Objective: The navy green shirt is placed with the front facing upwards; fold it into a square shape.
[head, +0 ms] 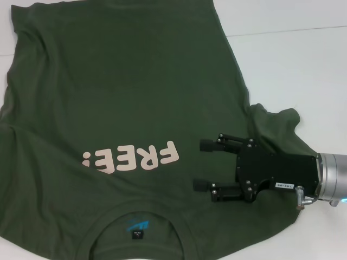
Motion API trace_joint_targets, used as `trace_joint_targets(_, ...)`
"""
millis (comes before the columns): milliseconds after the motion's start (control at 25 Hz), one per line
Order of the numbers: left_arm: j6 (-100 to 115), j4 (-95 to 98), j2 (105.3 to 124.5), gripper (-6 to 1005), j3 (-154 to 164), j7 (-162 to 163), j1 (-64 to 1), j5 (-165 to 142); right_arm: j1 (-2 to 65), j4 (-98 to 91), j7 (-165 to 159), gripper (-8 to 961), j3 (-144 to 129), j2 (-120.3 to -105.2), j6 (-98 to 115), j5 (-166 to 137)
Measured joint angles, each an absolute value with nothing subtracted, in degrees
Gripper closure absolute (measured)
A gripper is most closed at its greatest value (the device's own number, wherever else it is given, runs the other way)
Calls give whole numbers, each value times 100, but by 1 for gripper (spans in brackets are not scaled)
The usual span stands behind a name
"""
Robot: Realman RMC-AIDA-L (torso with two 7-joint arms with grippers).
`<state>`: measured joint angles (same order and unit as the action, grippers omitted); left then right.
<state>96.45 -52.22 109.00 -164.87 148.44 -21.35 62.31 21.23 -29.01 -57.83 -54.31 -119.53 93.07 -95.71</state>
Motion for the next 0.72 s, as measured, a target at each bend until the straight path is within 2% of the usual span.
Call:
trace_joint_targets(320,10055,-4961,10906,1001,-16353,14560,-2315,6251,2127,-2902,-5783,70,-5424,-11957,9308,-9571)
trace_joint_targets(600,9483,-4715,11107,1001,-15499,14478,-2428,6226,2127,-2900,-5783,70,-5423,-11962,9339,-9574)
trace_joint_targets(720,9177,-4566,11133,1001,-15174,14476,-2478,6219,2127,-2900,-5783,70,-5428,-11962,9359,-9572)
